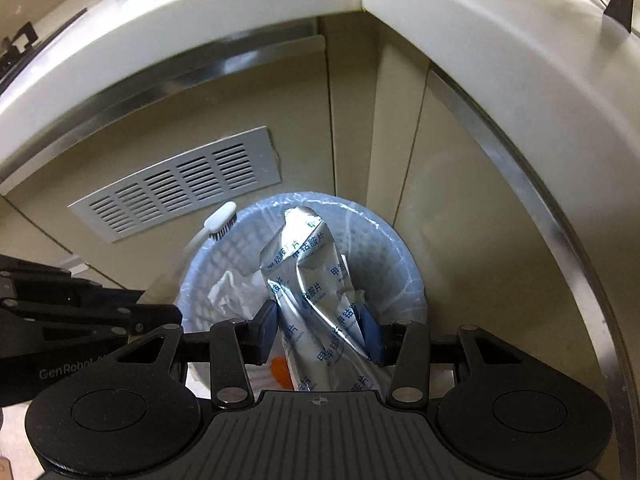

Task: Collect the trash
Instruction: 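Open the left gripper to drop the toothbrush while the right drops the foil, then raise both tools back toward the counter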

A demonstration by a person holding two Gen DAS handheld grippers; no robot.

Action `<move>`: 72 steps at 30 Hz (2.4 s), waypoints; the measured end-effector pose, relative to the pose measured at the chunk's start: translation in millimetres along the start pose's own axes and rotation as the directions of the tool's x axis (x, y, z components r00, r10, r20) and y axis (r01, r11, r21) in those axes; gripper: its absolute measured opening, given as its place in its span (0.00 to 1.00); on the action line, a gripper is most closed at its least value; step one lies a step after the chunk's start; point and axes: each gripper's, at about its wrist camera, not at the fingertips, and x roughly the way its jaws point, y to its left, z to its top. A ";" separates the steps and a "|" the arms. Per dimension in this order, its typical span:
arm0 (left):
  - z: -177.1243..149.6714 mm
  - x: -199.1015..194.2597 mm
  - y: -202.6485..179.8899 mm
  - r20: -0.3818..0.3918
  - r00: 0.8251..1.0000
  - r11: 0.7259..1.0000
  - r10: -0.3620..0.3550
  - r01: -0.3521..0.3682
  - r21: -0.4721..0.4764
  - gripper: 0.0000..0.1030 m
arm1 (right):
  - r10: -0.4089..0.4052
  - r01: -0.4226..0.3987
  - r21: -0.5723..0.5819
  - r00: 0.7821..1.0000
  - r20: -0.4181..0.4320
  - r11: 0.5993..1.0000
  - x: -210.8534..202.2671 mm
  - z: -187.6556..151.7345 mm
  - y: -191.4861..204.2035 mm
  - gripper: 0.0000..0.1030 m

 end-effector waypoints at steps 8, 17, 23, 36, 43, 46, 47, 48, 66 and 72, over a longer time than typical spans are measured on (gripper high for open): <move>11.7 18.3 -0.5 -0.019 1.000 1.000 0.001 -0.001 -0.010 0.13 | -0.018 0.018 0.011 1.000 -0.005 1.000 14.4 -0.1 -9.2 0.44; 19.0 31.1 -2.9 -0.024 1.000 1.000 -0.009 0.009 -0.023 0.19 | -0.032 0.032 0.023 0.999 -0.001 0.999 20.9 -3.1 -11.3 0.44; 16.1 29.5 -0.1 -0.014 1.000 1.000 0.012 -0.012 -0.027 0.38 | -0.036 0.036 0.030 0.999 -0.016 0.999 22.9 -4.1 -12.2 0.44; 3.6 13.6 13.1 -0.003 0.999 0.997 0.044 -0.044 -0.059 0.38 | -0.012 0.013 0.032 1.000 -0.016 0.999 28.8 -0.2 -11.5 0.44; -3.9 5.3 26.0 -0.001 0.997 0.994 0.072 -0.072 -0.080 0.38 | 0.062 -0.061 0.089 0.998 0.001 0.994 33.3 7.7 -11.2 0.46; -7.8 2.6 31.9 -0.004 0.996 0.993 0.084 -0.084 -0.088 0.38 | 0.058 -0.061 0.116 0.998 0.032 0.991 34.2 9.1 -10.8 0.79; -9.2 1.8 34.2 -0.004 0.996 0.992 0.087 -0.087 -0.090 0.38 | 0.054 -0.058 0.116 0.998 0.036 0.992 34.3 9.6 -10.4 0.81; -10.6 0.8 36.1 -0.005 0.996 0.992 0.090 -0.090 -0.092 0.38 | 0.055 -0.058 0.113 0.998 0.029 0.992 35.3 9.5 -9.6 0.81; -17.3 -20.2 37.1 0.050 0.996 0.995 0.072 -0.068 -0.071 0.38 | 0.022 -0.022 0.070 1.000 0.011 0.997 15.0 -0.5 1.6 0.81; -11.7 -38.0 30.2 0.094 0.994 0.996 0.064 -0.058 -0.061 0.38 | 0.024 -0.026 0.059 0.999 0.036 0.998 -4.7 1.4 5.1 0.81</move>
